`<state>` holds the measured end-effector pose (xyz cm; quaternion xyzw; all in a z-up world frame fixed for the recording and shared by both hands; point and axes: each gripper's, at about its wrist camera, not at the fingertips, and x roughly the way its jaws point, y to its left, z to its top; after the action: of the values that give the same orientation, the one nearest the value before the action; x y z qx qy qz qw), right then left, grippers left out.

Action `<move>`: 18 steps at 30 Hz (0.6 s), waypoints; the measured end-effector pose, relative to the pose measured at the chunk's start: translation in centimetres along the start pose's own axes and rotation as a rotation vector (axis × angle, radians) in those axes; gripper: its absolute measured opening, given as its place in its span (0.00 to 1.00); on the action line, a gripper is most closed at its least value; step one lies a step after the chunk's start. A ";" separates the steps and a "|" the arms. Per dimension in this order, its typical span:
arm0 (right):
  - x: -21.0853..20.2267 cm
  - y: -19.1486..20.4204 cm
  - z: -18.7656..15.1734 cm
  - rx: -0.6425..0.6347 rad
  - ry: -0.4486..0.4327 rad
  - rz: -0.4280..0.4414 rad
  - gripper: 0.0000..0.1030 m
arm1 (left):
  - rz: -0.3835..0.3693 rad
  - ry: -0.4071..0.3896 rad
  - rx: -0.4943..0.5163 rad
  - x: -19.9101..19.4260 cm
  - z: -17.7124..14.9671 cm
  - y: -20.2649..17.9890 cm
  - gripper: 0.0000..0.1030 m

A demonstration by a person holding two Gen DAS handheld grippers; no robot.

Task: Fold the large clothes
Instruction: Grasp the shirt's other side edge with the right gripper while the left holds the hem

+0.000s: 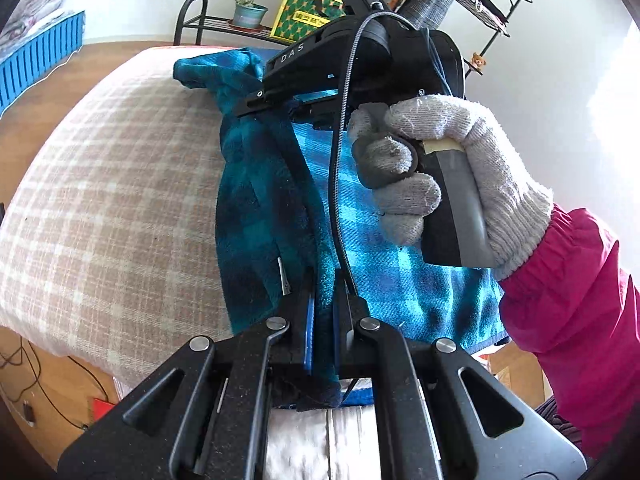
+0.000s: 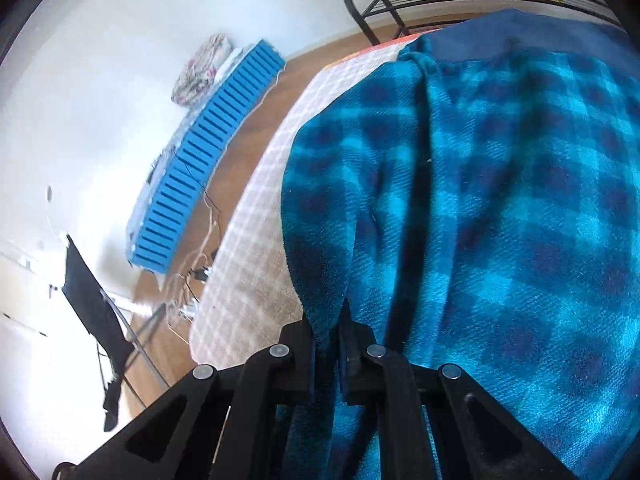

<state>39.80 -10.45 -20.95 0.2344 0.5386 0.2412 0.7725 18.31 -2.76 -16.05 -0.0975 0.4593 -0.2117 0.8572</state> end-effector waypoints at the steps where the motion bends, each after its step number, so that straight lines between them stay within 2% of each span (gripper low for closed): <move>1: -0.7 -1.1 -0.2 0.035 -0.023 0.023 0.06 | -0.001 0.003 0.016 0.3 0.1 -0.7 0.04; 6: -3.8 -7.9 -3.4 0.258 -0.129 0.136 0.06 | -0.001 0.036 0.111 1.9 -0.3 -4.1 0.04; 11: -4.4 -12.8 -7.4 0.415 -0.158 0.158 0.05 | 0.002 0.097 0.192 4.0 -1.5 -6.5 0.04; 14: -4.2 -13.0 -8.2 0.424 -0.167 0.150 0.05 | -0.004 0.132 0.216 4.8 -2.2 -7.0 0.04; 15: -4.2 -12.5 -8.2 0.404 -0.164 0.124 0.05 | -0.015 0.144 0.215 4.8 -2.2 -7.0 0.04; 16: -4.1 -11.9 -8.1 0.377 -0.156 0.093 0.05 | -0.036 0.154 0.202 4.5 -2.1 -6.8 0.04; 18: -4.0 -10.8 -7.4 0.326 -0.134 0.042 0.06 | -0.123 0.164 0.165 3.3 -1.8 -6.3 0.04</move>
<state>32.86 -20.58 -27.12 0.3835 0.5131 0.1506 0.7530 16.70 -9.85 -17.23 -0.0372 0.5021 -0.3082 0.8072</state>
